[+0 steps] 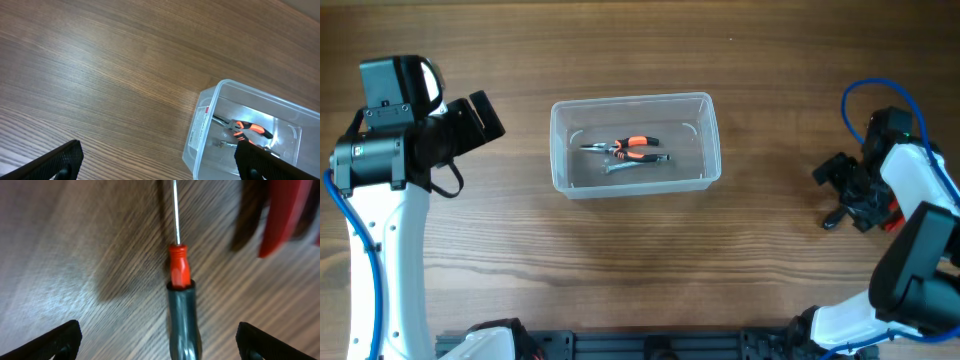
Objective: Pack container
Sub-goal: 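Grasp the red-handled screwdriver with the right gripper, then place the red screwdriver into the container and release, then grasp the green-handled screwdriver with the right gripper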
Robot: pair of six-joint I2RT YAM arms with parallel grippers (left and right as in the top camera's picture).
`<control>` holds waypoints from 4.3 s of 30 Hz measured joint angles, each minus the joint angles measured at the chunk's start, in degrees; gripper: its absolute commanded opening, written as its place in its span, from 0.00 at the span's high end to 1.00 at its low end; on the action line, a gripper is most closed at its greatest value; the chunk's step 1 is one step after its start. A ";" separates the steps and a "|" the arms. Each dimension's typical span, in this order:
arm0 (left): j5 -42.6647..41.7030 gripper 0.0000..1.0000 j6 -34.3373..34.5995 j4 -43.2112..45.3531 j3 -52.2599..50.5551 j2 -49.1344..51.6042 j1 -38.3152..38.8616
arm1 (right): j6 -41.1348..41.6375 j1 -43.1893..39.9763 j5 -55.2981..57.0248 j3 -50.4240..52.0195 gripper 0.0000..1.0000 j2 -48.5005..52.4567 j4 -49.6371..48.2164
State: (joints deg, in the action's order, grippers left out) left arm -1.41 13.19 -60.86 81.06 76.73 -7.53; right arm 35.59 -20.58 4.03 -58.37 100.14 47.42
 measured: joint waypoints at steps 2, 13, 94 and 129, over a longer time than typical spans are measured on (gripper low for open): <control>0.00 0.00 0.00 0.00 0.00 0.00 0.00 | -0.33 0.00 -0.37 0.28 0.02 1.05 -0.96; 0.00 0.00 0.00 -0.02 0.00 0.00 0.00 | -1.88 0.00 -2.03 5.03 0.07 -0.44 -9.25; 0.00 0.00 0.00 0.00 0.00 0.00 0.00 | -58.49 43.10 -16.57 -44.98 0.00 3.37 14.58; -0.02 0.00 0.02 -1.73 0.00 0.00 0.00 | -84.78 -14.29 -7.30 -34.97 0.01 20.04 8.24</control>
State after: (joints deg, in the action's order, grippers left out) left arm -1.43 13.21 -62.59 81.06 76.73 -7.53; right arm -49.19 -34.87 -3.27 -93.34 120.18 55.66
